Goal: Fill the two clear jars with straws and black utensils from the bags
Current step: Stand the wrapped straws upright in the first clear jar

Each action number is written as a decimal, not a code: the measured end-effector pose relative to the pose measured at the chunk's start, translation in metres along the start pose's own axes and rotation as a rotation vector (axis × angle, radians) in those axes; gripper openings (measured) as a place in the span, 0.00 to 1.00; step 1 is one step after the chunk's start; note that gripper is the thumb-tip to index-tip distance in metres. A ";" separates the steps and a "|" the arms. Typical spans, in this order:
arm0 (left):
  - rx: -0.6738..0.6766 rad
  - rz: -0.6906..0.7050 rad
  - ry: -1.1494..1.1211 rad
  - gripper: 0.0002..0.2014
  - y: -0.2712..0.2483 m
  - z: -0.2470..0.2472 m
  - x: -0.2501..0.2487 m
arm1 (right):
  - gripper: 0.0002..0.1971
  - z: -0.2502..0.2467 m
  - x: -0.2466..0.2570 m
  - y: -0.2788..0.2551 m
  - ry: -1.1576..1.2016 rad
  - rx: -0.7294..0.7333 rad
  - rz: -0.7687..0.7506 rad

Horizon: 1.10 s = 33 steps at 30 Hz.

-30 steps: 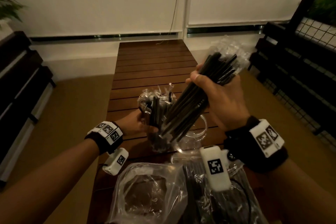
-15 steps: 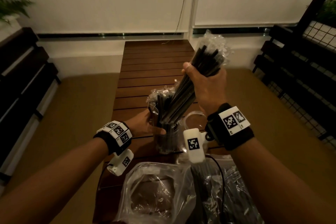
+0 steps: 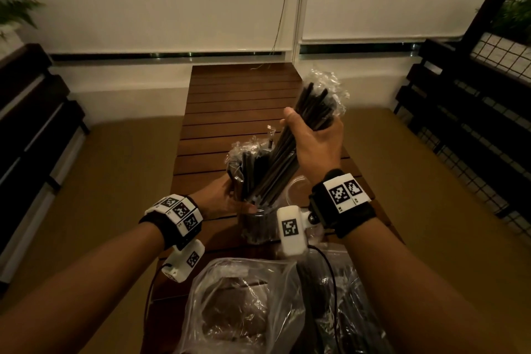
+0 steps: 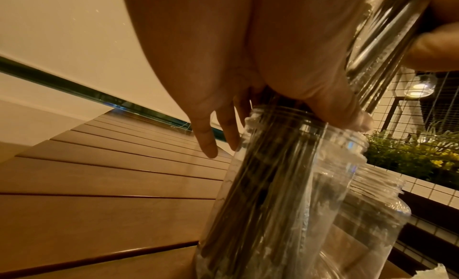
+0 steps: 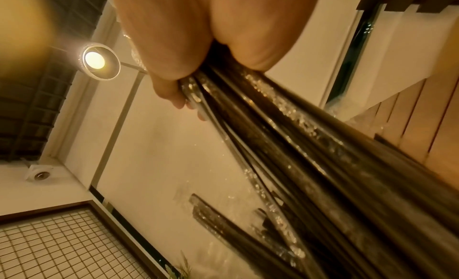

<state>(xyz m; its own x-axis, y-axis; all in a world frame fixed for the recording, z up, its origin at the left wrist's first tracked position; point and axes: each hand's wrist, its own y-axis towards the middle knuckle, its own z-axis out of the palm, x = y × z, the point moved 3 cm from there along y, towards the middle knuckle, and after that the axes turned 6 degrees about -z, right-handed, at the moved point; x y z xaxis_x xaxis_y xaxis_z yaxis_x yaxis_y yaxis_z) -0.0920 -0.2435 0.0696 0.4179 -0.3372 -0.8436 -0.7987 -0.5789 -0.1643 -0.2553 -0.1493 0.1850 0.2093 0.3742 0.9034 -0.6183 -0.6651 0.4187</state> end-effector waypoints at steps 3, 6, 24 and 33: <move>-0.005 0.009 0.009 0.34 0.000 0.000 0.000 | 0.09 -0.001 -0.002 -0.001 0.010 -0.004 -0.017; -0.003 0.000 0.010 0.35 -0.001 -0.001 0.000 | 0.08 0.001 -0.004 -0.001 -0.019 0.008 -0.031; 0.110 -0.059 0.004 0.27 -0.002 0.000 -0.014 | 0.20 0.023 -0.016 -0.010 -0.154 0.113 0.052; 0.100 -0.094 0.043 0.32 -0.003 -0.002 -0.012 | 0.24 0.018 -0.022 -0.004 -0.119 0.059 0.012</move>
<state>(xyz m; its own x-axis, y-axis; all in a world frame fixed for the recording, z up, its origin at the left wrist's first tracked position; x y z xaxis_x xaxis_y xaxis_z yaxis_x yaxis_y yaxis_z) -0.0941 -0.2389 0.0815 0.5093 -0.3178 -0.7998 -0.7934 -0.5334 -0.2933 -0.2444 -0.1666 0.1651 0.2930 0.2888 0.9114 -0.5766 -0.7070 0.4094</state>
